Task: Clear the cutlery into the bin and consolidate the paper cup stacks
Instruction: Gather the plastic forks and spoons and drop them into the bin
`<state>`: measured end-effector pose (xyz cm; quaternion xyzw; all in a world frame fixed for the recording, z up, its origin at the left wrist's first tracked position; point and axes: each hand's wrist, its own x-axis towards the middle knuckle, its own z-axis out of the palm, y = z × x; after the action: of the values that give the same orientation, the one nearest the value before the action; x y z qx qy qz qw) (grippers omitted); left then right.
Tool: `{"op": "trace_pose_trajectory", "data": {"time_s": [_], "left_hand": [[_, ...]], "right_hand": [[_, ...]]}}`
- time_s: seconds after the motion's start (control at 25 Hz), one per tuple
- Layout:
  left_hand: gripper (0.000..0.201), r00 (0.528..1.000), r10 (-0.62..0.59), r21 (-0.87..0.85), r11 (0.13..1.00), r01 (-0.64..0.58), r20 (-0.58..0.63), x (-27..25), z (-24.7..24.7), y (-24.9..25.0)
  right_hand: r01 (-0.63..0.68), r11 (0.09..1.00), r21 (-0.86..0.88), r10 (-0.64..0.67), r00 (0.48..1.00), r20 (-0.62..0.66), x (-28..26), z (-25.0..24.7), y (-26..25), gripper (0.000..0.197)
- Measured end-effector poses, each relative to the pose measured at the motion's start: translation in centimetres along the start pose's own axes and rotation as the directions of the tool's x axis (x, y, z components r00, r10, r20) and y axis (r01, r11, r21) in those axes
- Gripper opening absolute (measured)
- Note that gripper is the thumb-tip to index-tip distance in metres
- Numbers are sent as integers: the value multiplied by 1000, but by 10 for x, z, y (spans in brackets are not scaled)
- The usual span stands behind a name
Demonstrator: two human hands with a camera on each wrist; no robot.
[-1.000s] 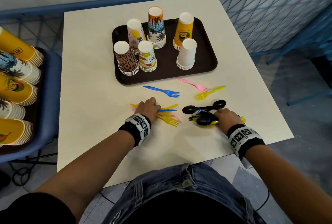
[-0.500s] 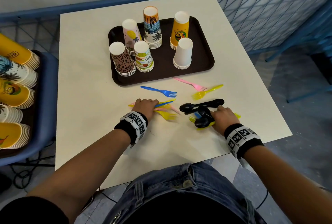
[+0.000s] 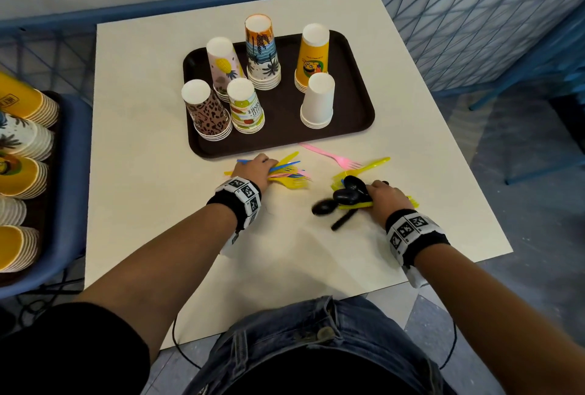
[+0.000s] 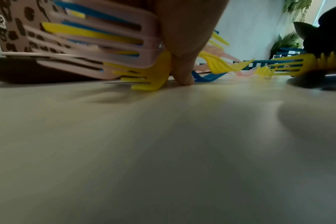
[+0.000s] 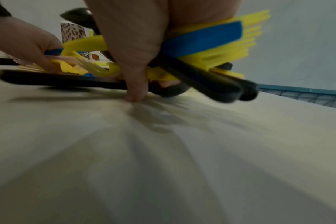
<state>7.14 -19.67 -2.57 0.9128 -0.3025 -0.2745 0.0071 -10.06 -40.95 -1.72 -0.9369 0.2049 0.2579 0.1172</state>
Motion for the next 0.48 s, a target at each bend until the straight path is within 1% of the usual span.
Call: {"op": "trace_pose_trajectory", "data": {"time_s": [0.12,0.2,0.28,0.36,0.4,0.48], "left_hand": [[34,998,12,157,988,-3,-55,0,2,2],[31,995,40,199,980,-22,-88,-1,7,2],[31,993,63,168,985,-46,-97,-3,11,5],[32,997,47,130,991,-37,-69,-4,13,9],[32,999,20,115,993,-16,-38,-3,13,11],[31,1000,-20,90,996,18,24,-2,12,17]], "right_hand": [[5,994,-105,-8,1000,-30,1,-5,-1,30],[19,991,-130,-28,997,-66,1,-7,-1,29],[38,993,-110,-49,994,-102,3,-5,1,29],[42,995,-92,-53,992,-116,5,-2,4,31],[45,991,-124,-58,993,-105,5,-1,5,33],[65,973,-223,-76,996,-44,7,0,7,36]]}}
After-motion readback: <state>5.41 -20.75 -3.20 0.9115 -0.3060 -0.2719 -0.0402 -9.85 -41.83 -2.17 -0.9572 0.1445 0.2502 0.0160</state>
